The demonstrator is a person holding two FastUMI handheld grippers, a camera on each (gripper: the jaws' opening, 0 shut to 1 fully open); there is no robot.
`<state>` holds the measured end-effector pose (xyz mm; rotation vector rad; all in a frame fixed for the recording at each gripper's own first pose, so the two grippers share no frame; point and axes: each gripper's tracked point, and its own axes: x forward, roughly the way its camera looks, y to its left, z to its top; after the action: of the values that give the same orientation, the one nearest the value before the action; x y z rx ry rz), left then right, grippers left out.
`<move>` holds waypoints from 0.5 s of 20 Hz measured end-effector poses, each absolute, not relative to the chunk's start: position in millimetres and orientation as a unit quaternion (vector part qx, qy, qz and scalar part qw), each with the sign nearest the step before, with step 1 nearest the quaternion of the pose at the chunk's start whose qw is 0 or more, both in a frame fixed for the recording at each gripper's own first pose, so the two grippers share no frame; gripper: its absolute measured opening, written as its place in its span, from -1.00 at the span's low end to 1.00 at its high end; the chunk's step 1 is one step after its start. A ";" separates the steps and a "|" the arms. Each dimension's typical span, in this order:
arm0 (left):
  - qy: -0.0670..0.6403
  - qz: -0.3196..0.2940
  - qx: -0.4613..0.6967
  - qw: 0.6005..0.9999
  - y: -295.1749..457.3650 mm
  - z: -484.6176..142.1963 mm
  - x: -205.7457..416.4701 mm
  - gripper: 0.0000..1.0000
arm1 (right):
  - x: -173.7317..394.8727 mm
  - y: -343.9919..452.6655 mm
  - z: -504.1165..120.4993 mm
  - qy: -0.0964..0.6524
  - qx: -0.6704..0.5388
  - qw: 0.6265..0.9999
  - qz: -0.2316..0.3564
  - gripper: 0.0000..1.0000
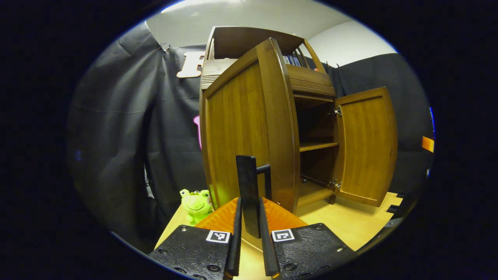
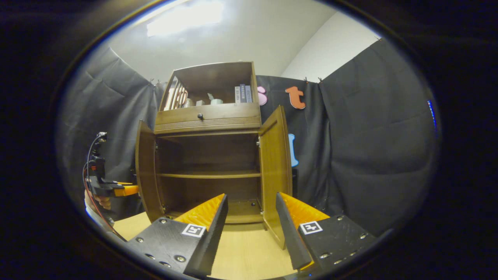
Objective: Open the right door of the double-door shoe cabinet with the right hand, and open the left door with the left hand.
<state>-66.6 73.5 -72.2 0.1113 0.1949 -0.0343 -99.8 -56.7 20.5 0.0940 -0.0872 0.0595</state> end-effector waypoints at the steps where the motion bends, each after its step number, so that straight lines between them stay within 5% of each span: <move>1: 0.098 -0.010 0.059 0.993 81.6 -71.7 -68.8 -0.54 | -98.7 -57.7 17.0 -0.038 0.045 0.998 0.027 0.46; 3: 0.096 0.009 0.072 0.993 101.5 -70.3 -70.7 -0.48 | -103.0 -59.6 16.2 -0.035 0.043 0.998 0.025 0.46; 7: 0.074 0.025 0.094 0.992 136.0 -62.0 -77.8 -0.77 | -106.6 -60.6 21.1 -0.042 0.051 0.998 0.019 0.46; 10: 0.066 0.032 0.121 0.990 165.1 -62.7 -84.7 -0.72 | -106.6 -57.2 22.8 -0.045 0.055 0.997 0.015 0.46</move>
<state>-84.7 165.1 -62.7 0.2430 0.1330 0.0644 -106.6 -57.2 22.8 0.1103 -0.0897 0.0294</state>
